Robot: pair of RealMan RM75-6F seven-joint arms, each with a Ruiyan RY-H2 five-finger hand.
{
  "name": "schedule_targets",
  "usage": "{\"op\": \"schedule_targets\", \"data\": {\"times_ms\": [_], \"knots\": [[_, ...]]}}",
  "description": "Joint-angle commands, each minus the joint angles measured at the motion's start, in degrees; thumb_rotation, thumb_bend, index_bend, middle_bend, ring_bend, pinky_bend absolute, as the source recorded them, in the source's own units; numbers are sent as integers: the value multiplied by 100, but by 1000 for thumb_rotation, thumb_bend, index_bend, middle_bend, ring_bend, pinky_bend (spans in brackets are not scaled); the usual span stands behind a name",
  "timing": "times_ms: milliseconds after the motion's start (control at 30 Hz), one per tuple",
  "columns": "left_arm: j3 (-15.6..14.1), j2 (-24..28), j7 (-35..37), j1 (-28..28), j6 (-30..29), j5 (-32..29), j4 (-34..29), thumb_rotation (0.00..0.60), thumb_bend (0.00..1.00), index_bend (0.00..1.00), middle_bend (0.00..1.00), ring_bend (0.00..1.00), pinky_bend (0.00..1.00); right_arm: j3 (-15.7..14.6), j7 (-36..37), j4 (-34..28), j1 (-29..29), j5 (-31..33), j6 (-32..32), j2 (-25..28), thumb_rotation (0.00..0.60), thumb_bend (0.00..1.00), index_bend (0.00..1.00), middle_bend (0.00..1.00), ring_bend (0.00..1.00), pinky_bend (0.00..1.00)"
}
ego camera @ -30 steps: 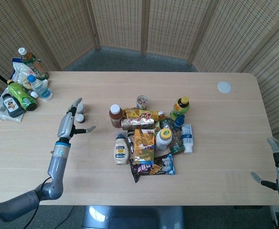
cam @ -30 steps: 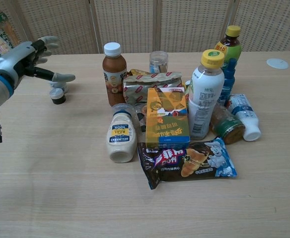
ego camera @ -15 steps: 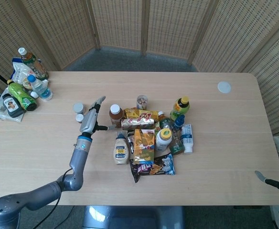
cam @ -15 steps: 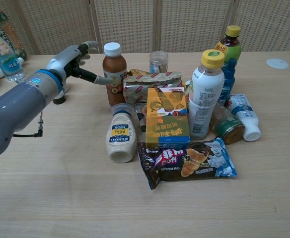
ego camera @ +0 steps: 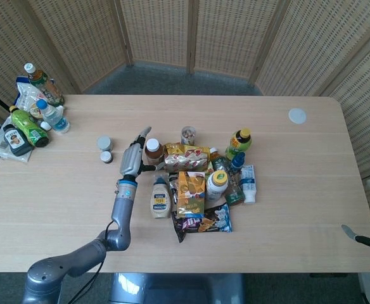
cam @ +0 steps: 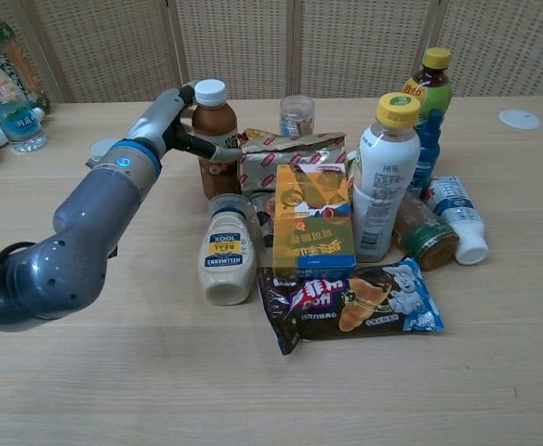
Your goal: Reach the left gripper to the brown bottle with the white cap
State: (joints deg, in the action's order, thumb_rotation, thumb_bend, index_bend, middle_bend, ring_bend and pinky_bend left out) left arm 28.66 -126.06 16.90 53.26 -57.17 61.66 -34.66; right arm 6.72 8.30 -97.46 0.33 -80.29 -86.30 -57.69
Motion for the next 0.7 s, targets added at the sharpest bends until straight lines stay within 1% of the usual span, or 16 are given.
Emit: {"op": "schedule_targets", "data": {"times_ms": [33,100,233,300,400,500,600,700], "knots": [[120,-376,159,220,-242,29,516,600,111,712,907,752,711,-3,13,2,1,-12,2,6,600,0,0,0,0,0],[123,-394,220,235,-273,46,570,600,122,747,936,768,726,-7,16,0,0,-18,3,8,600,0,0,0,0,0],[125,-304,290,198,-509,134,502,600,127,757,941,771,728,-10,14,-14,-7,-36,-18,15,600,0,0,0,0,0],[128,-190,291,144,-667,183,354,600,128,759,942,771,728,-15,5,-23,-13,-58,-39,16,600,0,0,0,0,0],[178,119,203,10,-950,234,-108,600,130,761,941,770,728,-29,-15,-40,-23,-78,-54,15,600,0,0,0,0,0],[205,556,-81,-201,-1260,288,-818,600,133,761,943,770,728,-51,-47,-62,-32,-129,-79,18,600,0,0,0,0,0],[222,1190,-501,-511,-1548,344,-1925,600,144,761,942,768,727,-65,-91,-99,-31,-187,-106,10,600,0,0,0,0,0],[204,1723,-885,-766,-1752,413,-2883,600,149,753,935,764,727,-83,-140,-128,-25,-236,-112,1,600,0,0,0,0,0]]}}
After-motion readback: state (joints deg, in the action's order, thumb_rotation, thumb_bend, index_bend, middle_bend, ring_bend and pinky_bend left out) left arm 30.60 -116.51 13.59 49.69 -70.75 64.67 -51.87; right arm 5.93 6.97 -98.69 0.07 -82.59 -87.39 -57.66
